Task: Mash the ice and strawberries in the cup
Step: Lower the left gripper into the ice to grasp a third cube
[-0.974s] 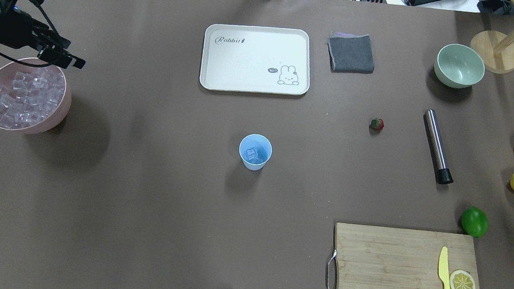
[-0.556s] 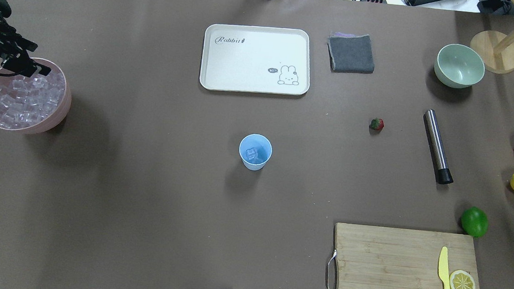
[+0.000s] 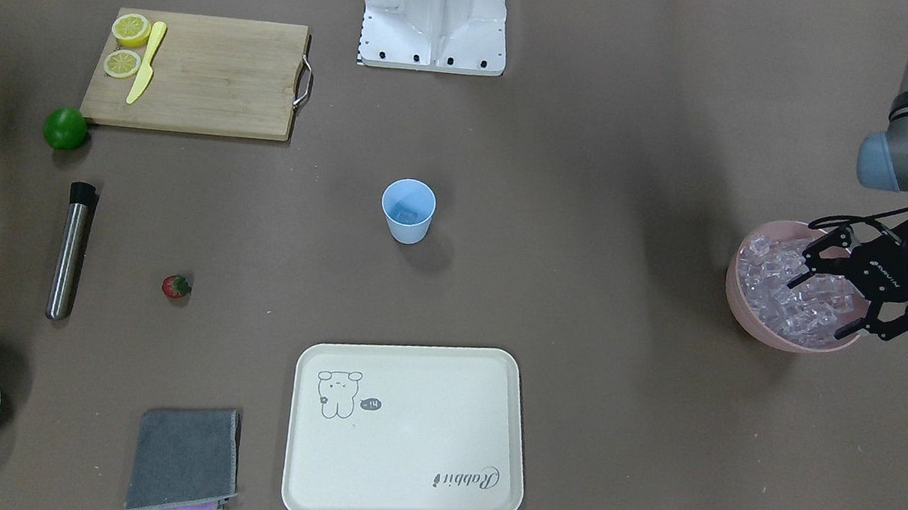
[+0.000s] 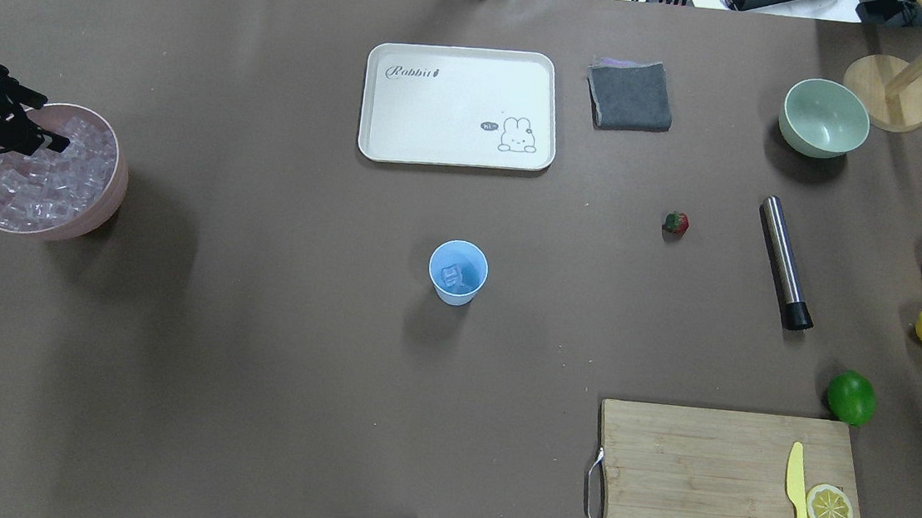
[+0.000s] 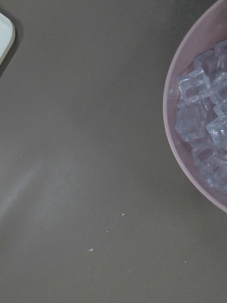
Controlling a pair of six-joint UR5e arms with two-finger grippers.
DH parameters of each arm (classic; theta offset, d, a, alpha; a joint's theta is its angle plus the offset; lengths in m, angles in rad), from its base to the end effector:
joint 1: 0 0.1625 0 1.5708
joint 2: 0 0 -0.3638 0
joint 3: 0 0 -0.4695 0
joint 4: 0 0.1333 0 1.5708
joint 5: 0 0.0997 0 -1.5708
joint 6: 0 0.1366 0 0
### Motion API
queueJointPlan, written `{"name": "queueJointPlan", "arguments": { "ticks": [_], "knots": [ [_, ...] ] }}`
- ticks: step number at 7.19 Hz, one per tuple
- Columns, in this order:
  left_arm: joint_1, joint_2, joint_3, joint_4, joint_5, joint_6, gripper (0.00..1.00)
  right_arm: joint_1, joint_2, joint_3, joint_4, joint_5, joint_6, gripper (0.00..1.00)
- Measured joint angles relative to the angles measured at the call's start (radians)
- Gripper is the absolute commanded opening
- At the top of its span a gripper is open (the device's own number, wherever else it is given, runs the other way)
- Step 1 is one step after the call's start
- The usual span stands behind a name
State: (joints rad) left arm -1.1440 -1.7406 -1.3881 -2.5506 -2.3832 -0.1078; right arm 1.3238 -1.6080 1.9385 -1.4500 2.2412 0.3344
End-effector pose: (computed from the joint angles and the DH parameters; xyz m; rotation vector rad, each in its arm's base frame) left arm 0.2442 -0.6194 0.4984 0.6919 0.9751 0.6725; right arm -0.0917 -0.5616 0.4265 0.2269 -0.7550 -0.0684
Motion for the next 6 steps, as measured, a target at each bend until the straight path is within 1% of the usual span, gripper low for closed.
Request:
{"name": "queueJointPlan", "arguments": {
  "ticks": [3, 5, 6],
  "knots": [
    [0.018, 0.023, 0.004, 0.002, 0.000, 0.072, 0.92, 0.000, -0.004, -0.001, 0.000, -0.003, 0.000, 1.00],
    [0.047, 0.024, 0.007, 0.003, 0.003, 0.083, 0.91, 0.000, -0.007, -0.001, 0.000, -0.003, 0.001, 1.00],
    [0.058, 0.025, 0.006, 0.003, 0.002, 0.084, 0.89, 0.000, -0.007, -0.001, 0.000, -0.003, 0.001, 1.00]
  ]
}}
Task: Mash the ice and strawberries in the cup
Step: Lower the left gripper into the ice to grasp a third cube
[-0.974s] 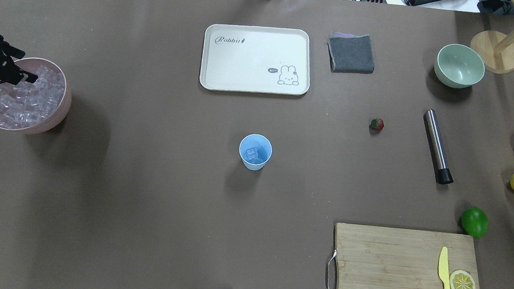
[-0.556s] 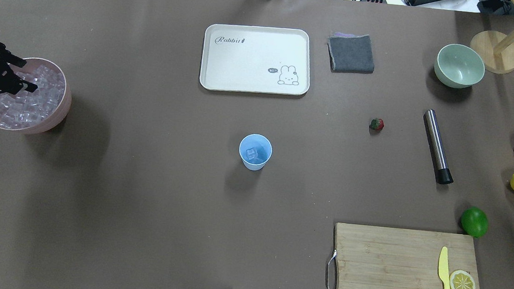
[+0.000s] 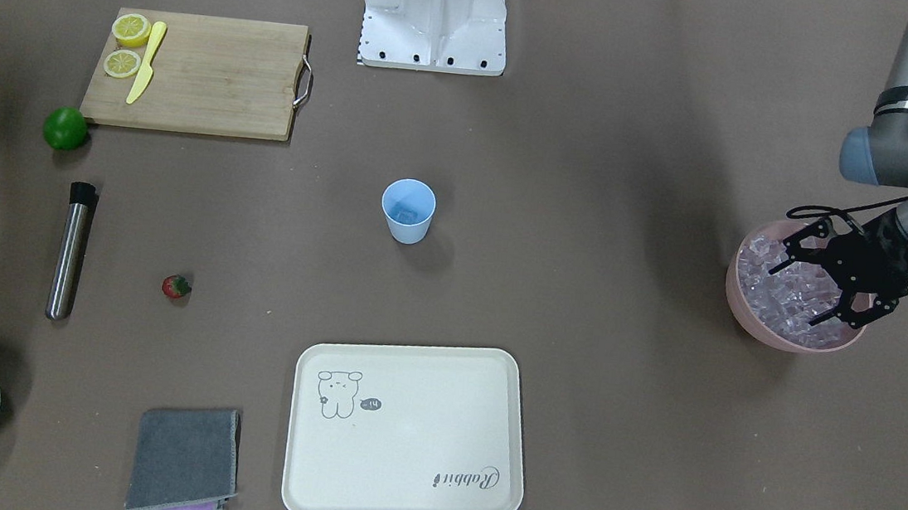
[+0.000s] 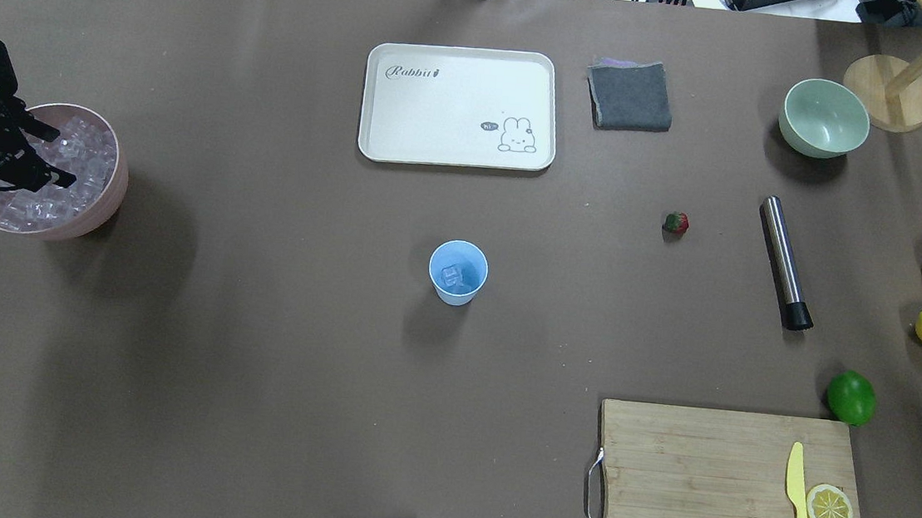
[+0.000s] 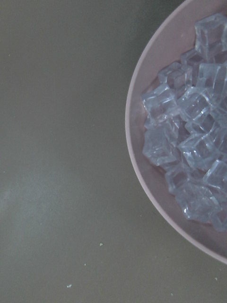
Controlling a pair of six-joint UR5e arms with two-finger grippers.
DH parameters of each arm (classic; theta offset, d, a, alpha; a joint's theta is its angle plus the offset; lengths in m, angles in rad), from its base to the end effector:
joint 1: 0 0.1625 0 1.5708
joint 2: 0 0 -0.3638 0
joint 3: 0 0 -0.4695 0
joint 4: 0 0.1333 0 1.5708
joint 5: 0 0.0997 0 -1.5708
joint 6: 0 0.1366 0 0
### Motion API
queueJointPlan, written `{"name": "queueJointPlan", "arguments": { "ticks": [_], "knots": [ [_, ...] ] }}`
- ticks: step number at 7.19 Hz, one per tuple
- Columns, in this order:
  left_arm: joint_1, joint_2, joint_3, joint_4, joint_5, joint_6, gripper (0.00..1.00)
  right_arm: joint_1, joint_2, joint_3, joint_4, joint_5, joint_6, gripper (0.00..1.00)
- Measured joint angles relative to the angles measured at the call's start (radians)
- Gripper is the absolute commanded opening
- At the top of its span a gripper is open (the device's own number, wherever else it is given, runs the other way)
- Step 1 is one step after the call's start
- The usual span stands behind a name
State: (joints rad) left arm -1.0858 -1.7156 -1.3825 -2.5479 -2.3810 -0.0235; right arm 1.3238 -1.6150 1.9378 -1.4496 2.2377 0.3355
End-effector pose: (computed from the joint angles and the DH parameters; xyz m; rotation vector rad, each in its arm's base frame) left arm 0.2757 -0.5968 0.5188 0.6792 0.9687 0.7850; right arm -0.0909 -0.5601 0.4311 0.2208 -0.7502 -0.0641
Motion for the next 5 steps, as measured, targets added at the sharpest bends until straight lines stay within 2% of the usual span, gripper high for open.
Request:
{"name": "queueJointPlan", "arguments": {
  "ticks": [5],
  "knots": [
    [0.016, 0.005, 0.026, 0.008, 0.001, 0.067, 0.89, 0.000, 0.006, -0.009, 0.000, -0.001, -0.001, 1.00]
  ]
}}
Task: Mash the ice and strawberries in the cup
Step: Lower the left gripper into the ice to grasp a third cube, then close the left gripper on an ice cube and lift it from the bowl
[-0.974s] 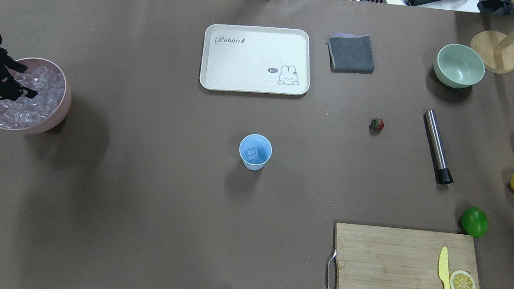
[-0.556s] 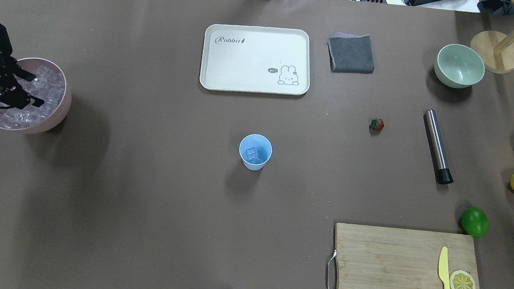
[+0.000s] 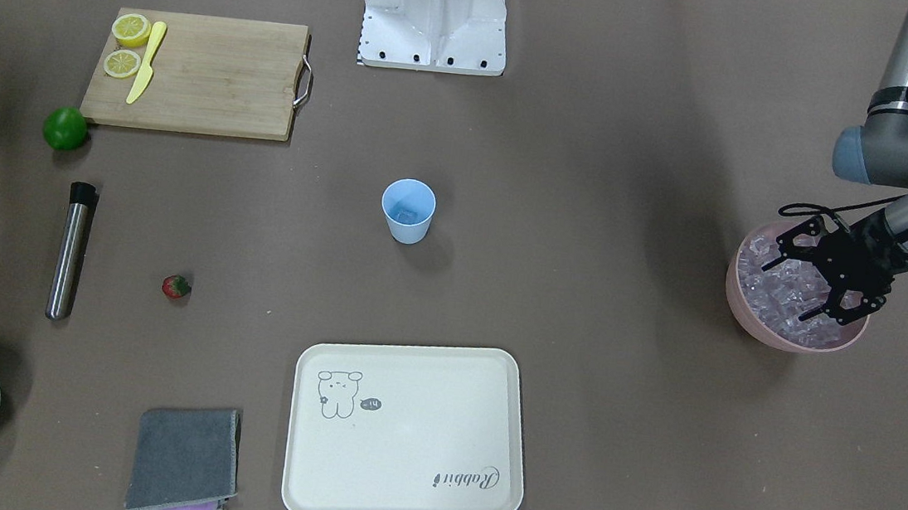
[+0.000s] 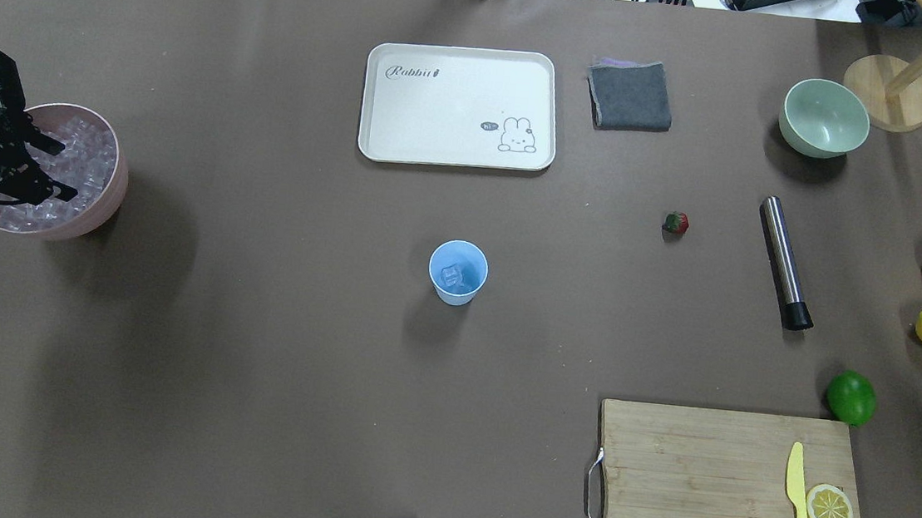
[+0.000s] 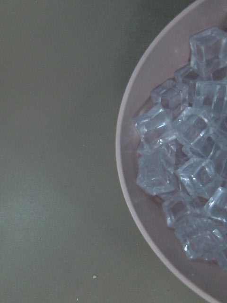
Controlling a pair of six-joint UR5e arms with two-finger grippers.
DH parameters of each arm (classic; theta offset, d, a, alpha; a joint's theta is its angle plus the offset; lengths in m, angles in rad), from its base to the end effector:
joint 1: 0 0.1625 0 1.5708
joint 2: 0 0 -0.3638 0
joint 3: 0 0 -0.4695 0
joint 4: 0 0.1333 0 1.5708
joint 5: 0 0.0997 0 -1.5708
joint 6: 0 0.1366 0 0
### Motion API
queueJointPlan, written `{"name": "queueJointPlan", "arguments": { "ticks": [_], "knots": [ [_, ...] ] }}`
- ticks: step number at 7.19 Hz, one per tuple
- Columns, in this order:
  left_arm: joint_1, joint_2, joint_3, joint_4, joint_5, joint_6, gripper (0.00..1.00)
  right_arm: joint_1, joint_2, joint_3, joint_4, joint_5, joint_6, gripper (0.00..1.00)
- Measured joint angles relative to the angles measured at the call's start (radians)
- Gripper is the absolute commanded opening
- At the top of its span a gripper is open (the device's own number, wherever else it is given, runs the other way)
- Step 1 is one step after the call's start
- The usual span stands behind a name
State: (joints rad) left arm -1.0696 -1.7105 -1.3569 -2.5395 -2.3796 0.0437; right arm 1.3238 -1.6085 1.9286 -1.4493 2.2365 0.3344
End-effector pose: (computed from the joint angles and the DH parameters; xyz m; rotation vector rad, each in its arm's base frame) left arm 0.2844 -0.5908 0.5388 0.6698 0.9512 0.8448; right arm -0.0914 -0.5627 0.4328 0.2194 -0.7485 -0.0640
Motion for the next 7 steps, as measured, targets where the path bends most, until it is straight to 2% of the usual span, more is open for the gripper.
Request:
{"name": "queueJointPlan", "arguments": {
  "ticks": [1, 2, 3, 4, 7],
  "knots": [
    [0.000, -0.001, 0.012, 0.001, 0.001, 0.026, 0.67, 0.000, 0.000, 0.000, 0.001, 0.000, 0.000, 1.00],
    [0.000, -0.001, 0.016, 0.003, 0.002, 0.038, 0.29, 0.000, 0.000, 0.001, 0.001, 0.000, 0.001, 1.00],
    [0.000, 0.001, 0.015, 0.003, 0.001, 0.040, 0.06, 0.000, 0.001, 0.001, 0.001, 0.001, 0.001, 1.00],
    [0.001, 0.002, 0.014, 0.004, -0.002, 0.038, 0.00, 0.000, 0.003, 0.001, 0.001, 0.001, 0.001, 1.00],
    [-0.022, -0.009, -0.019, 0.072, -0.058, 0.035, 0.00, 0.000, 0.006, 0.001, 0.001, 0.001, 0.007, 1.00]
  ]
}}
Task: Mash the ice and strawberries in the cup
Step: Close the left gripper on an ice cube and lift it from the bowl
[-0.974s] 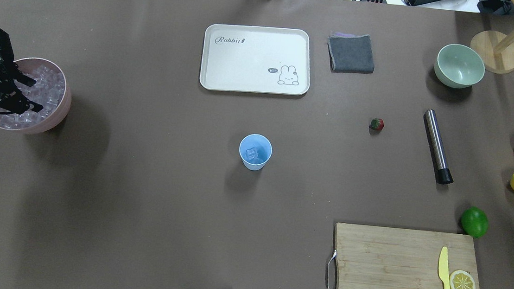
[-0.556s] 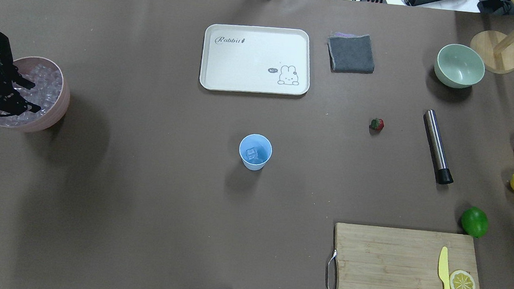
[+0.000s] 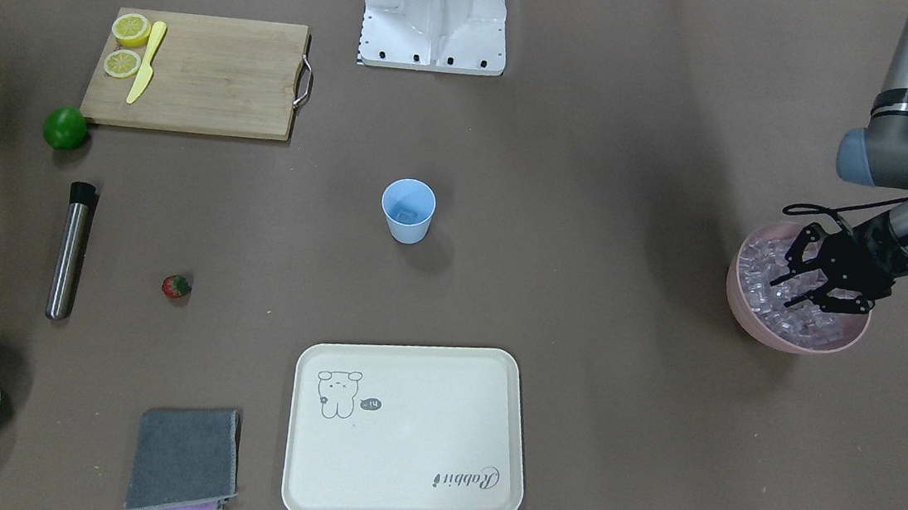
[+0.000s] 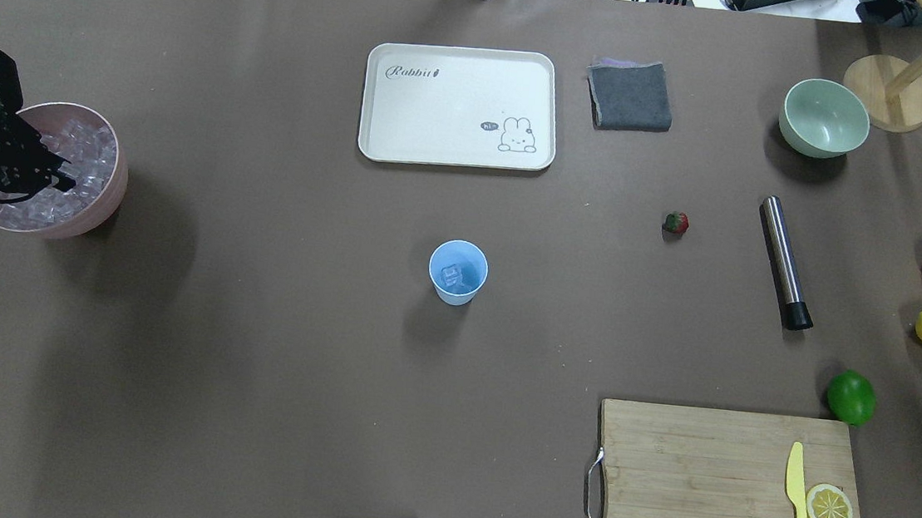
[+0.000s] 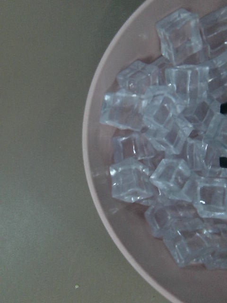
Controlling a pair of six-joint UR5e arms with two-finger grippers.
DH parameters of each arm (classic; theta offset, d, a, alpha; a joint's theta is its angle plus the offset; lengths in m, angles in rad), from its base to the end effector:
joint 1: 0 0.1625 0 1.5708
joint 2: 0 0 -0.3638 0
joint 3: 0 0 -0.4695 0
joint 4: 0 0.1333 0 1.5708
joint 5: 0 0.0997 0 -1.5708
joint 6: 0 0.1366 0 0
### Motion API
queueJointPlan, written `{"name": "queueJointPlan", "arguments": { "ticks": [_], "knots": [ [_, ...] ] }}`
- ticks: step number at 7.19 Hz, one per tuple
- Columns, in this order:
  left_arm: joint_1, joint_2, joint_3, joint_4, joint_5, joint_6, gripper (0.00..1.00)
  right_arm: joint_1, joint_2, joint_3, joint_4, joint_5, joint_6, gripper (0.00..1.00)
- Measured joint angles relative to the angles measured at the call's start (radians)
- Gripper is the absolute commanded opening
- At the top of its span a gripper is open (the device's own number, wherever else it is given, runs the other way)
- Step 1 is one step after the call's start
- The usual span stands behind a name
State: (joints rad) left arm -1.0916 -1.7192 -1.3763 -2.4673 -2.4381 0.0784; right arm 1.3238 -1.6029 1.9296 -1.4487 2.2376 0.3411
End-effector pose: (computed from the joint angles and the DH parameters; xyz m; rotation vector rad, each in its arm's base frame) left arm 0.2761 -0.5946 0.5273 0.6359 0.9837 0.8623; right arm -0.0919 -0.5640 0.4289 0.2232 -0.7518 -0.0604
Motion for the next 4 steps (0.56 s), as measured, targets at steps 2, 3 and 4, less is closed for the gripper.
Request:
{"name": "queueJointPlan", "arguments": {
  "ticks": [2, 3, 4],
  "knots": [
    [-0.034, -0.012, -0.021, 0.043, -0.054, 0.000, 0.00, 0.000, 0.002, 0.001, 0.000, 0.002, 0.029, 1.00],
    [-0.049, -0.024, -0.024, 0.052, -0.079, -0.002, 0.00, 0.000, 0.003, 0.000, 0.001, 0.003, 0.035, 1.00],
    [-0.055, -0.045, -0.026, 0.055, -0.093, -0.023, 0.00, -0.002, 0.006, -0.001, 0.001, 0.003, 0.037, 1.00]
  ]
}}
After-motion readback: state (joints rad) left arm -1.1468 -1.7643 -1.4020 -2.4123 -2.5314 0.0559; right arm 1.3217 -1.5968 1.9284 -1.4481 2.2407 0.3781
